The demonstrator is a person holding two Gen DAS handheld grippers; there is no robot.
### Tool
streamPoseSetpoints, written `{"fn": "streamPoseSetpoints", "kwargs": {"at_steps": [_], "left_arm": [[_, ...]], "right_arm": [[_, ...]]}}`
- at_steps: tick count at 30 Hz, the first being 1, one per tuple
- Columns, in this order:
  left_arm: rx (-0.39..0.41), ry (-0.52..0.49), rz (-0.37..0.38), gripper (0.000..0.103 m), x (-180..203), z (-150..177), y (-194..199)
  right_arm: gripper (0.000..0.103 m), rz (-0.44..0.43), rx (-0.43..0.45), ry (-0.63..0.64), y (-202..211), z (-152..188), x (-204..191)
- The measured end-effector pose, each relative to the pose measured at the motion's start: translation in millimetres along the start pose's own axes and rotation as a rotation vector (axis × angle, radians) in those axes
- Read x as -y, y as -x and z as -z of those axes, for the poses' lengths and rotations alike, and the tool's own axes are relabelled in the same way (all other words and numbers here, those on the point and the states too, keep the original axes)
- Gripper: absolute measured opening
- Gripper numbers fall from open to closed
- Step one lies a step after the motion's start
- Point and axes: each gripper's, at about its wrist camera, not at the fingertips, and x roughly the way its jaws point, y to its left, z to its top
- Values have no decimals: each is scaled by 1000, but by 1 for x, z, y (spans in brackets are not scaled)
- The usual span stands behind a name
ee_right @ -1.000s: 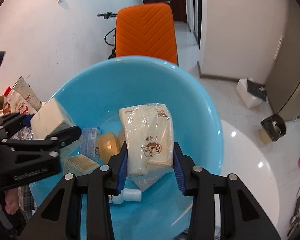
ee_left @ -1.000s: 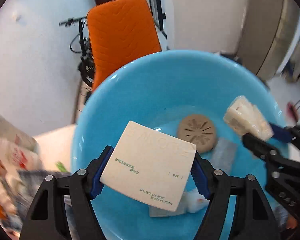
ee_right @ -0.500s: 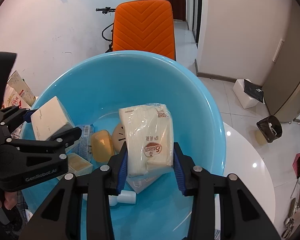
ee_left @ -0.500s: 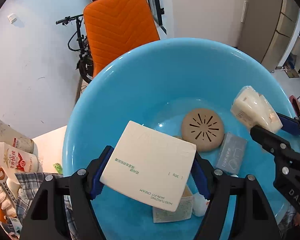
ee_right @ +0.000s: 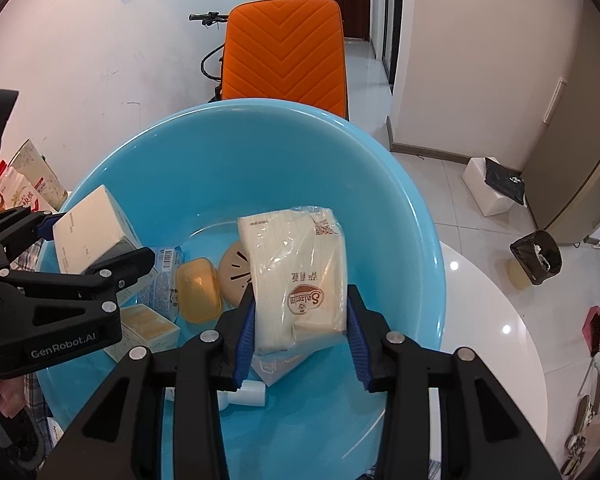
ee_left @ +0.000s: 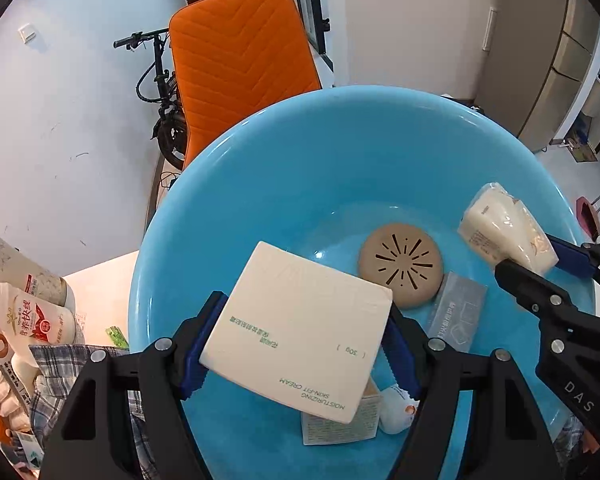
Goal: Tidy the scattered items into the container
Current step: 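Lower both items into the basin and open both tools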
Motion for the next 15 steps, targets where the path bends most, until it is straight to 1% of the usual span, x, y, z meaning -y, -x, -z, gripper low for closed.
{"fn": "streamPoseSetpoints", "kwargs": {"at_steps": [7,9,12,13,15], "left_arm": [[3,-3,29,75,-1,-1,-3],[2,-10,25,77,-1,-1,-4],[14,-9,-1,82,-2,-3,-3],[23,-3,2,86,-3,-3,-2],[44,15,20,87,-7,-4,2]], "right_arm": [[39,1,0,0,0,0,-1],[39,3,1,2,0,0,-1],[39,0,-1,2,-1,-1,-2],[39,0,-1,3,-1,-1,-2],[40,1,1,5,0,-1,-2]]}}
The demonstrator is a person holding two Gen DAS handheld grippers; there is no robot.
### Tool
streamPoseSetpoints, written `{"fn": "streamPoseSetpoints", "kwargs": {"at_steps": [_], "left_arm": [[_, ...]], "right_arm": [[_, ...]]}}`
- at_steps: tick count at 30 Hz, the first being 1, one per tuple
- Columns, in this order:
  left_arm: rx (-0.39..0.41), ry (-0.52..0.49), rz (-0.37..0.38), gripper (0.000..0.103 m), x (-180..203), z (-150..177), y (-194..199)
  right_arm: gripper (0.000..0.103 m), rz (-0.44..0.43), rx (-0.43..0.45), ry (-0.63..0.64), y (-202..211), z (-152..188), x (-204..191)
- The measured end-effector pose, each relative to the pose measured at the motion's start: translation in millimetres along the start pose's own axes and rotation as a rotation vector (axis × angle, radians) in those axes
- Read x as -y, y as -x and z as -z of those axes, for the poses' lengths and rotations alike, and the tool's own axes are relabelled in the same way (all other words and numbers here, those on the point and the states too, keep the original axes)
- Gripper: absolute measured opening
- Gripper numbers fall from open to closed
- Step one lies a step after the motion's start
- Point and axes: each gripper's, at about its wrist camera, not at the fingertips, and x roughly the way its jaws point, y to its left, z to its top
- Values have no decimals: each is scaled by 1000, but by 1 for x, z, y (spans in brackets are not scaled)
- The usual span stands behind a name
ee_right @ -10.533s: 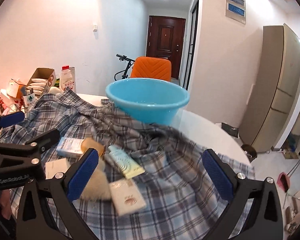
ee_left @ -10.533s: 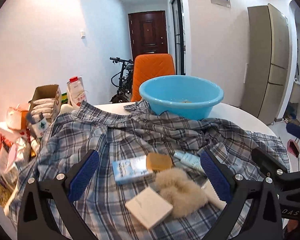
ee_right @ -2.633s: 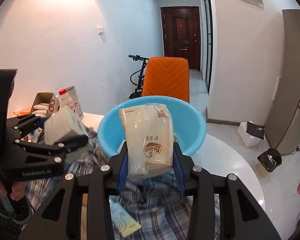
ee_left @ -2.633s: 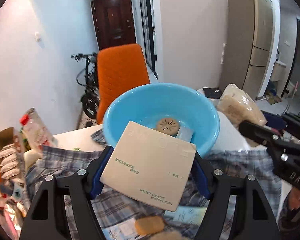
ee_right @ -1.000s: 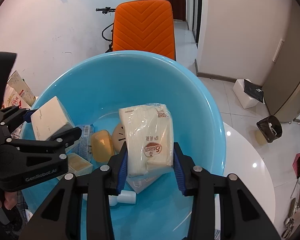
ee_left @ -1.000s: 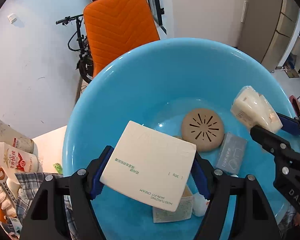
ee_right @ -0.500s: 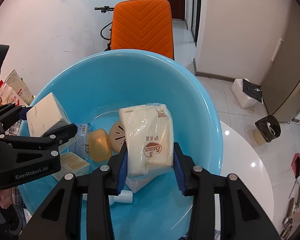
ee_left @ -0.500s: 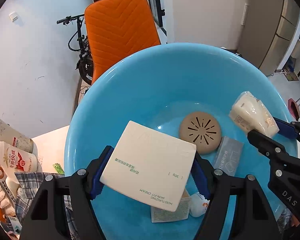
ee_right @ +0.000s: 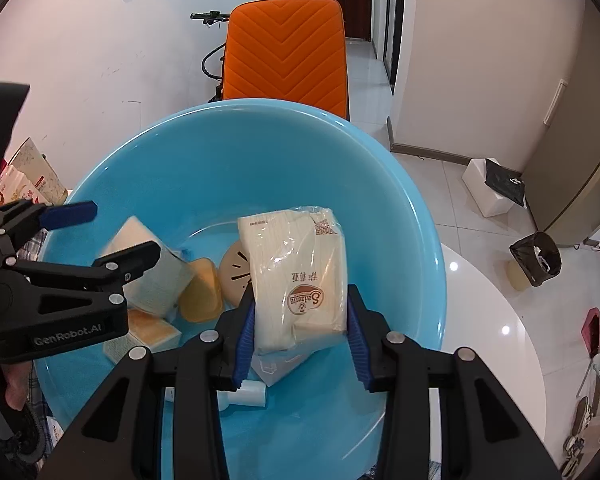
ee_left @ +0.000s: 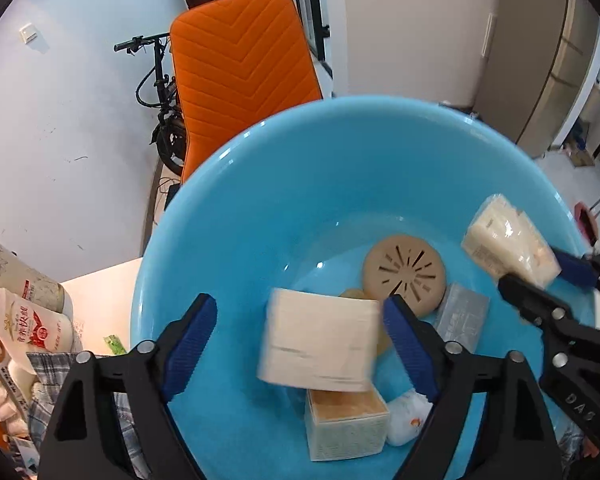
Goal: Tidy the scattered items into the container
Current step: 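Lower both items into the basin and open both tools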
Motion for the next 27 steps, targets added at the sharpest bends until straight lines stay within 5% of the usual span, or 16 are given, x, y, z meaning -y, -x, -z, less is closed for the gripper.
{"fn": "streamPoseSetpoints", "kwargs": {"at_steps": [8,11,13,27], "left_arm": [[38,44,-10,87,-13,-4,14],[32,53,-17,87,-17,-4,15],[38,63,-22,87,-20,-3,17],[35,68,-27,87,-22,1,21]], "right_arm": [[43,-3,7,3,2,0,-3],[57,7,50,11,8,0,-6],[75,12,82,13,14,-1,-9],[79,34,92,52,22,-6,-18]]}}
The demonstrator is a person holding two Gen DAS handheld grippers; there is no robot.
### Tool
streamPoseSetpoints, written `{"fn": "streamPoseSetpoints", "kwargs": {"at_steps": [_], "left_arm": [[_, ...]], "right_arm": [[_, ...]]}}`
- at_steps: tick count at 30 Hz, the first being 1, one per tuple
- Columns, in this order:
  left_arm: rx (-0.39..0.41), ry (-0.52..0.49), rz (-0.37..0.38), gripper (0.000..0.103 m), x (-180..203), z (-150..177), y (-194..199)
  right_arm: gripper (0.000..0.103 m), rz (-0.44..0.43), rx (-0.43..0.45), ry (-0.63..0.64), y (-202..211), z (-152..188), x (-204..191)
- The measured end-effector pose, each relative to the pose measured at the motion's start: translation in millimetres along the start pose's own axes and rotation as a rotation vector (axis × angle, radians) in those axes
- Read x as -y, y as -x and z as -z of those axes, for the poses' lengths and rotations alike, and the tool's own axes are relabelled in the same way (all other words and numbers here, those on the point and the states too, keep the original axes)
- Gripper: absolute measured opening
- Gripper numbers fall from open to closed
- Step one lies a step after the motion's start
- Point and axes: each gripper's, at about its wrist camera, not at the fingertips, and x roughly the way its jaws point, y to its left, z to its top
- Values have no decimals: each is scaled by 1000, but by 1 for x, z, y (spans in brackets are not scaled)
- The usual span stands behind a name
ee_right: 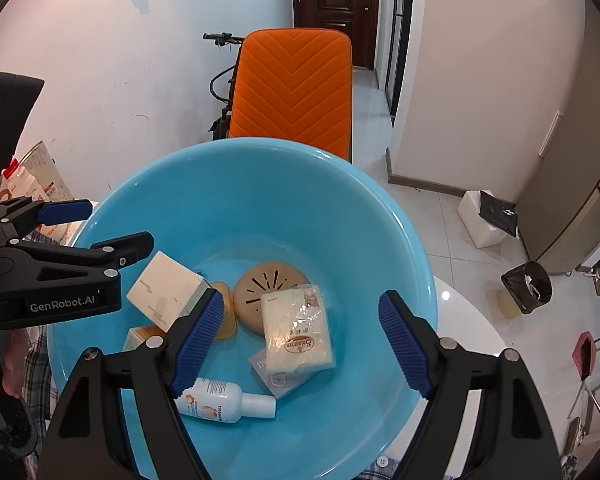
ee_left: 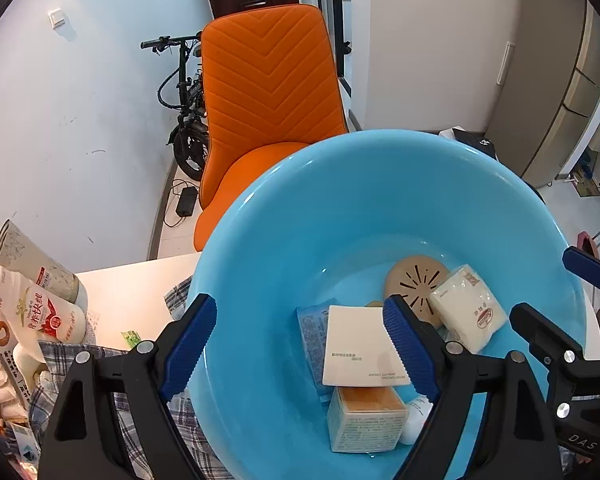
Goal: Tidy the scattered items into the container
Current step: 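Lower both items into the basin and open both tools, then lift both open tools out of the basin back over the shirt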
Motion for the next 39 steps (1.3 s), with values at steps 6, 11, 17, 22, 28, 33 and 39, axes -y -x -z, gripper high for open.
{"fn": "streamPoseSetpoints", "kwargs": {"at_steps": [6,11,17,22,28,33,39], "left_arm": [[-10,-1,-2,87,-1,2,-4],[-15,-25,2,87,5,4,-4],[-13,-53,-3,87,15,4,-3],[-13,-64,-3,87,17,5,3],[10,-70,8,87,18,11,26],[33,-126,-3,87,23,25,55],[66,-162,-89,87,20,54,93]], "right_arm": [[79,5,-16,3,-5,2,2],[79,5,-22,3,-8,3,3],[79,9,-34,3,-11,4,3],[79,14,-32,3,-6,6,2],[79,-2,-27,-5,5,11,2],[79,-5,-14,17,25,16,-4],[79,-7,10,45,60,28,-9]]}}
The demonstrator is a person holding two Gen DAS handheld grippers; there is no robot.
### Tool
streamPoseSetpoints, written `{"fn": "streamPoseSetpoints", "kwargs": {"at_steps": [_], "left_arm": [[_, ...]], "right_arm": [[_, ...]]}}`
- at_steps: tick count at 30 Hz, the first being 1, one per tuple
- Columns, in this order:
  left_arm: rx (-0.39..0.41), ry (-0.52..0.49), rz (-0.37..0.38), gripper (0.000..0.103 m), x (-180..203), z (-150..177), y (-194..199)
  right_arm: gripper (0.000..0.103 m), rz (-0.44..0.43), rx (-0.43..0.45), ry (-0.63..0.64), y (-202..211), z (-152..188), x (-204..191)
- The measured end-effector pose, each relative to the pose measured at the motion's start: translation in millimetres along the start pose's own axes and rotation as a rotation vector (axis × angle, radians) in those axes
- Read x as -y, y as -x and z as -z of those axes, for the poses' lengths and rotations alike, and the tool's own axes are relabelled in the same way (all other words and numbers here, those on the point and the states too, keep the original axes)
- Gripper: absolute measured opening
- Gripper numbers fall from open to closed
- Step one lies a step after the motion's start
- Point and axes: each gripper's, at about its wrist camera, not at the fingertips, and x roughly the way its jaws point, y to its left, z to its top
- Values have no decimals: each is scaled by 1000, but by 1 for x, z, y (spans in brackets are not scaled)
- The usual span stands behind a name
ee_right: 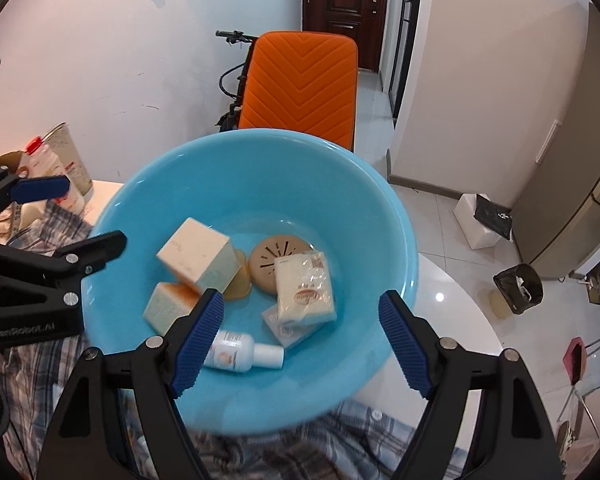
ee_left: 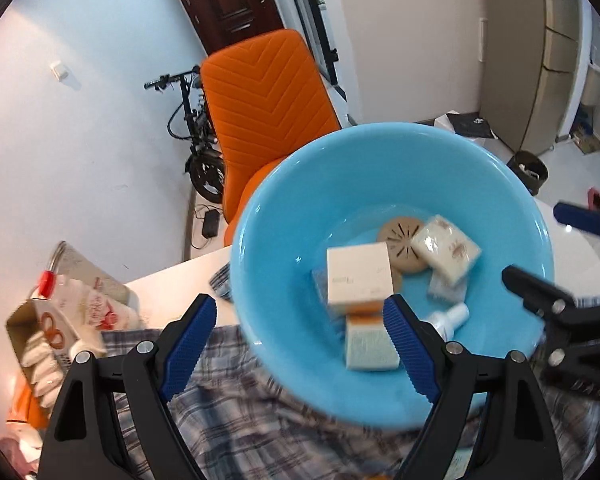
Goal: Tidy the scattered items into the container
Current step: 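Lift both open tools out of the basin back over the shirt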
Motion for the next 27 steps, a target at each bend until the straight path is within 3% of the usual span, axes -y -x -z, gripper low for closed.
{"fn": "streamPoseSetpoints", "kwargs": {"at_steps": [6,10,15,20,23,27], "left_arm": [[11,45,76,87,-2,42,38],[35,31,94,87,11,74,61],[85,43,167,87,25,113,95],[211,28,116,87,35,165,139],[220,55,168,87,35,195,151],[193,74,176,87,40,233,150]], "right_arm": [[79,-28,13,23,39,27,-9],[79,-51,4,43,58,54,-14],[79,-82,-7,53,83,97,-20],[79,-137,21,49,117,146,-25],[88,-157,38,30,132,178,-26],[89,-186,46,-4,144,218,-26]]}}
